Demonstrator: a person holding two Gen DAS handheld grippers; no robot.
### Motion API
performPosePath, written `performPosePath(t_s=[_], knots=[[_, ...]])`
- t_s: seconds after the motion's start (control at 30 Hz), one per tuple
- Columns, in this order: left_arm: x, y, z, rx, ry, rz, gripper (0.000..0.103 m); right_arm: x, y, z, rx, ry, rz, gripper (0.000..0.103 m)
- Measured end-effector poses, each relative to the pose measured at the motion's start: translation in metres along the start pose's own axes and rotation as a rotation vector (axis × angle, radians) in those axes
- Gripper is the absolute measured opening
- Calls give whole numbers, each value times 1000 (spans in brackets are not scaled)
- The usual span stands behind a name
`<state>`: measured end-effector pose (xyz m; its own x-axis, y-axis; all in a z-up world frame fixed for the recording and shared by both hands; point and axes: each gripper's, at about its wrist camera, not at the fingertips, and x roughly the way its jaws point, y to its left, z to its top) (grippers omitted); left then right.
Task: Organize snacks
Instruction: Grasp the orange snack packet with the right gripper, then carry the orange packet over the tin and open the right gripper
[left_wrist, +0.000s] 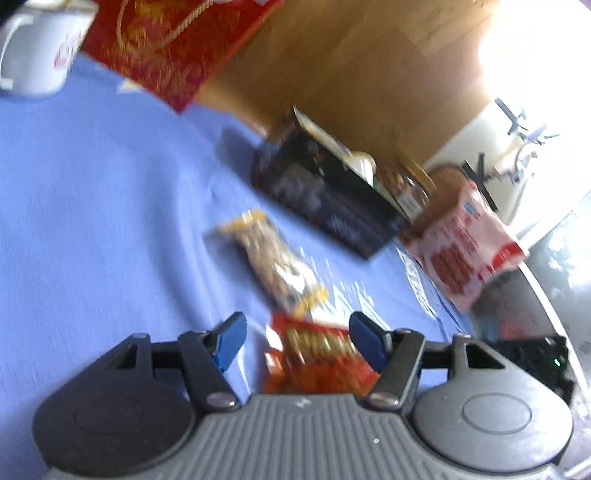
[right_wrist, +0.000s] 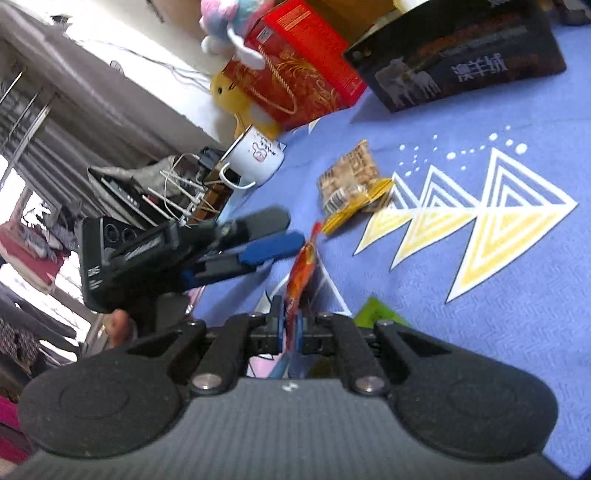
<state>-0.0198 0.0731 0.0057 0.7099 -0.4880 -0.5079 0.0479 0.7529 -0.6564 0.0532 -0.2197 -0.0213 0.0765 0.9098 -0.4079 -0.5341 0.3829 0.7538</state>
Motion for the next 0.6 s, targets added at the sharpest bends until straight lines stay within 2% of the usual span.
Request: performPosePath(t_s=[0.07,0.17,0.23,0.33,0.4,0.43,0.47,0.5,0.53,0.6], knots=[[-2,-4,-6,10,8,-17,68,-2,0,0,-21,1,0,9],[1,-11,-9,33,22,-38,86,-2,6,-3,-76,-8,-32,9],[4,-13,-8,46,19,-33,87,-2,7,-6,-102,-21,-27,9],[1,-7,-6,9,13,-56,92,-8,4,-4,-81,-68,31,9],[-1,-3,-3,-28,3,-87,91,-16,-6,0,-16,-98,109,9],[-2,-1,-1,-51,4,-121,80,-20,-12,2,25,-116,156,9],[-2,0,0,-65,13,-157,64,-23,-17,4,56,-129,190,9],[-1,-1,3,-79,26,-210,56,-24,-19,6,83,-137,217,9],[0,-3,6,-84,31,-243,41,-25,-22,8,106,-139,234,9],[2,-14,17,-49,29,-227,37,-28,-25,16,140,-154,244,9]])
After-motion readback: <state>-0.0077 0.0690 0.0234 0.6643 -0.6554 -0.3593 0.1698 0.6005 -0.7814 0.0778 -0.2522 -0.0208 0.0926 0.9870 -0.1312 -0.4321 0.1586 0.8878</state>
